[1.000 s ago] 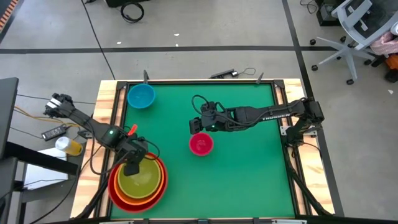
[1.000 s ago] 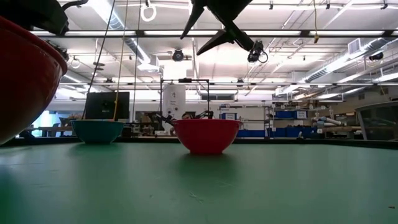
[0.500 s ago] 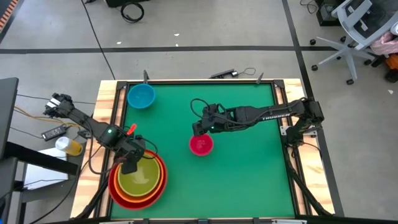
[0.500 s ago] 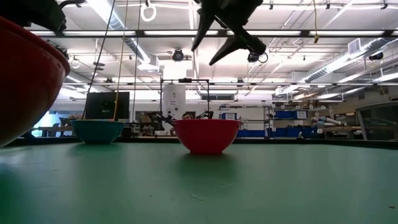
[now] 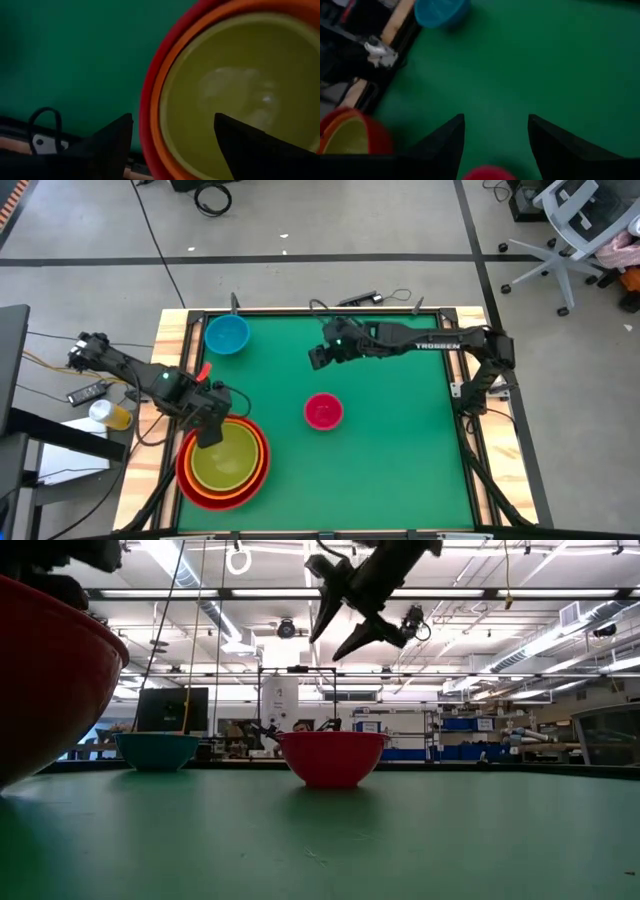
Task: Nest bowls inside each other
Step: Stack the blue bowl into the top of the green bowl
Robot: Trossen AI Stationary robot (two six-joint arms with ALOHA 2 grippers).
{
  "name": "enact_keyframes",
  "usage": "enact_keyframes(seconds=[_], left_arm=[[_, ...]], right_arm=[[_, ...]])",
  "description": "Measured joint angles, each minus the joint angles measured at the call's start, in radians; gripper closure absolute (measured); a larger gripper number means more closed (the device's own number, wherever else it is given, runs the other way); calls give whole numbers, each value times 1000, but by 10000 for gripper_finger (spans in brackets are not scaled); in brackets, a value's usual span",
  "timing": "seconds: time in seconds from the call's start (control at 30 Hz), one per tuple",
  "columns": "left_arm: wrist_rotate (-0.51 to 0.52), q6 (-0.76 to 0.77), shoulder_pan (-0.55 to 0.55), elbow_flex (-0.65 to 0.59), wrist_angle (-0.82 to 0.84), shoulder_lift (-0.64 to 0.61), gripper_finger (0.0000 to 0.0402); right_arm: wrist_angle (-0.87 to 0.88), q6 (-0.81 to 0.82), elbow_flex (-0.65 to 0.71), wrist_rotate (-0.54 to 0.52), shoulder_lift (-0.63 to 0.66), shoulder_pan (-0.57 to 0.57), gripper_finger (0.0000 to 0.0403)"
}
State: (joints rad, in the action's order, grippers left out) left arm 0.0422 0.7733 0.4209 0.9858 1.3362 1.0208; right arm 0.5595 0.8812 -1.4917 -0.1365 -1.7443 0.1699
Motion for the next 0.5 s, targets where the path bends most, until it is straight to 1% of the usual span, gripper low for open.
enact_keyframes(seconds=[0.13, 0.23, 0.3, 0.37, 0.5], left_arm=[[8, 6, -16, 53, 12, -2, 120], [68, 38, -50, 89, 75, -4, 120], [111, 54, -91, 108, 119, -4, 120], [132, 69, -141, 125, 143, -8, 120], [181, 78, -259, 139, 140, -14, 120]], right_arm=[[-92, -67, 0, 81, -41, 58, 183], [-169, -91, 0, 138, -98, 97, 183], [-238, -96, 1, 180, -139, 122, 183], [-321, -91, 1, 239, -178, 144, 183], [-447, -68, 1, 343, -244, 180, 183]])
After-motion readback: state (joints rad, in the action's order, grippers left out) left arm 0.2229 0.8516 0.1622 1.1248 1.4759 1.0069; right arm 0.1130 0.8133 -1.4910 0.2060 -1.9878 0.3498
